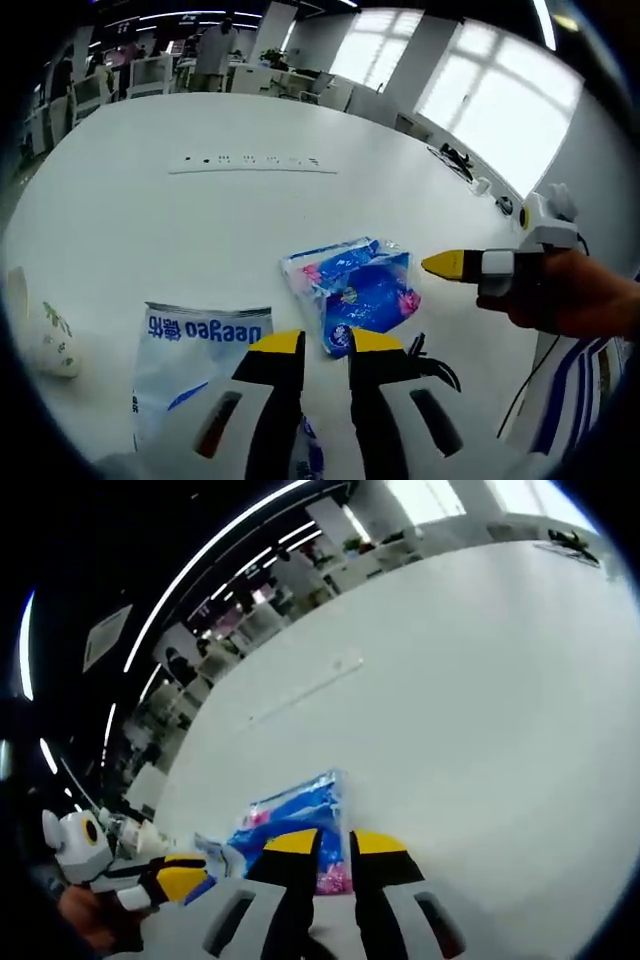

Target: Arrange the tabletop items into an orderly group along one side of the table until the central work area is clear of visible clutter.

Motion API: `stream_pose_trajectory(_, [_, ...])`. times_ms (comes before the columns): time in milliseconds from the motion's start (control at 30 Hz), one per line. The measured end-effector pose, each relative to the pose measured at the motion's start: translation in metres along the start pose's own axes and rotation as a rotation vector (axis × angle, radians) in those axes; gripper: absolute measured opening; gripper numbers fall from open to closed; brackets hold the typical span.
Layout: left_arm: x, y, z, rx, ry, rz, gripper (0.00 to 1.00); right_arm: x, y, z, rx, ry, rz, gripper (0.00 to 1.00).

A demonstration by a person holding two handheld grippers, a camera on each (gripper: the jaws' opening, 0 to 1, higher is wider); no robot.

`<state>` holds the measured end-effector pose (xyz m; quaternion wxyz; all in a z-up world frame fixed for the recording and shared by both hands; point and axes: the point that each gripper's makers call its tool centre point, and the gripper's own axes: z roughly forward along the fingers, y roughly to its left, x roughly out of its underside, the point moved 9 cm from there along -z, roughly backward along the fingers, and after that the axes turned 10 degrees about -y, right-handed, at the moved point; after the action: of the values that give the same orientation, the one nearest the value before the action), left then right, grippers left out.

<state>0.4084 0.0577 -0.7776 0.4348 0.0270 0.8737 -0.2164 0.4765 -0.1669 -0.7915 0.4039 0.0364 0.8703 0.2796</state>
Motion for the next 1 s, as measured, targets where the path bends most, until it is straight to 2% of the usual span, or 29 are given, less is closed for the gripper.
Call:
stream_pose_trajectory(233, [0.002,0.005,-0.025,-0.023,-0.026,-0.021,0.13,0.001,0.004,0.0,-0.015,0.002,-0.02,0.09])
stream_pose_trajectory(400, [0.006,0.015,-0.042,-0.047,-0.044,-0.042,0.13,0.008,0.017,-0.003,-0.029,0.01,-0.039,0.09])
stream_pose_trajectory(833, [0.03,0.031,-0.091,-0.107,-0.075,-0.099,0.12,0.031,0.058,-0.012,-0.091,0.041,-0.085,0.09])
stream_pose_trajectory(1000, [0.043,0.036,-0.119,-0.146,-0.082,-0.121,0.12,0.04,0.073,-0.014,-0.121,0.066,-0.115,0.1])
